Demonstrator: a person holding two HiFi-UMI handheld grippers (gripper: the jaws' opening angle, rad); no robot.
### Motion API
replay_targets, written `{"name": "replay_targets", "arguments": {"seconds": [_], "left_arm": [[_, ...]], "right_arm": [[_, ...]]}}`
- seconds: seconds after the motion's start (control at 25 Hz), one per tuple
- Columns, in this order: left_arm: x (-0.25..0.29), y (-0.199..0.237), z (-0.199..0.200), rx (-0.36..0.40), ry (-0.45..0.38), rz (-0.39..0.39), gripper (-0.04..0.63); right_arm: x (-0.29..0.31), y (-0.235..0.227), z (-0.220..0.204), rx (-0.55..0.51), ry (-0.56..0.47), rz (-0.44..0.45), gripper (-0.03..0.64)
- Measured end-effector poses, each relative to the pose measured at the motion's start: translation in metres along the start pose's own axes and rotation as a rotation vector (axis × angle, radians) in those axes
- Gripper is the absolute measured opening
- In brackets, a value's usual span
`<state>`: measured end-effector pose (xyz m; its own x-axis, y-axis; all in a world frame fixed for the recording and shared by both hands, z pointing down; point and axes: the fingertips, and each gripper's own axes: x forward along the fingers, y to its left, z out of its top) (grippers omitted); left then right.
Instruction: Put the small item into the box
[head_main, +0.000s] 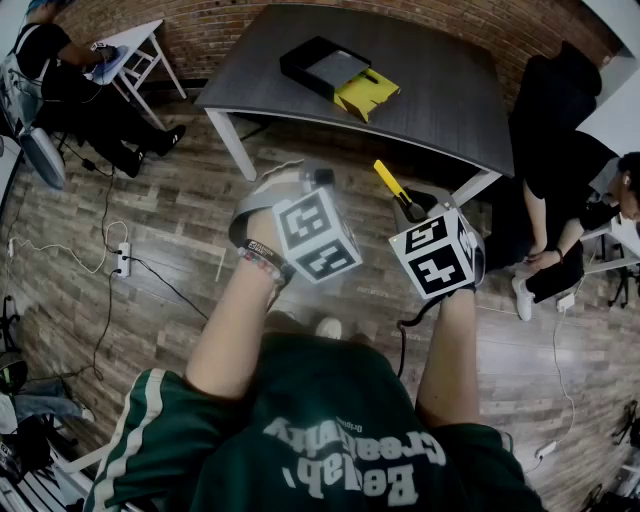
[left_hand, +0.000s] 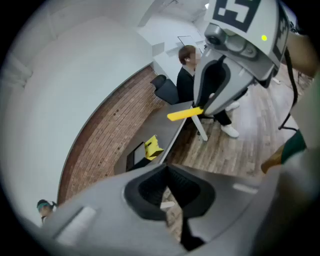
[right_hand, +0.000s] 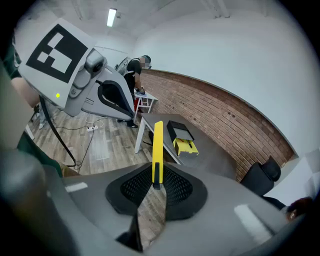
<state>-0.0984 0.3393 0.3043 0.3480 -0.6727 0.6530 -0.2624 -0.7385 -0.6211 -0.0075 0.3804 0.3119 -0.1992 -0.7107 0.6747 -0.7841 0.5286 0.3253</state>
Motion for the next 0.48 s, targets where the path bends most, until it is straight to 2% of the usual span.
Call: {"name": "replay_targets", "arguments": {"seconds": [0.48], "left_arm": [[-0.0003,0.0008,-0.0009,-0.007,-0.021,-0.001,0.003]], "right_arm": [[0.0015,0.0036,0.0022,0.002,-0.001,0.000,0.072]]}}
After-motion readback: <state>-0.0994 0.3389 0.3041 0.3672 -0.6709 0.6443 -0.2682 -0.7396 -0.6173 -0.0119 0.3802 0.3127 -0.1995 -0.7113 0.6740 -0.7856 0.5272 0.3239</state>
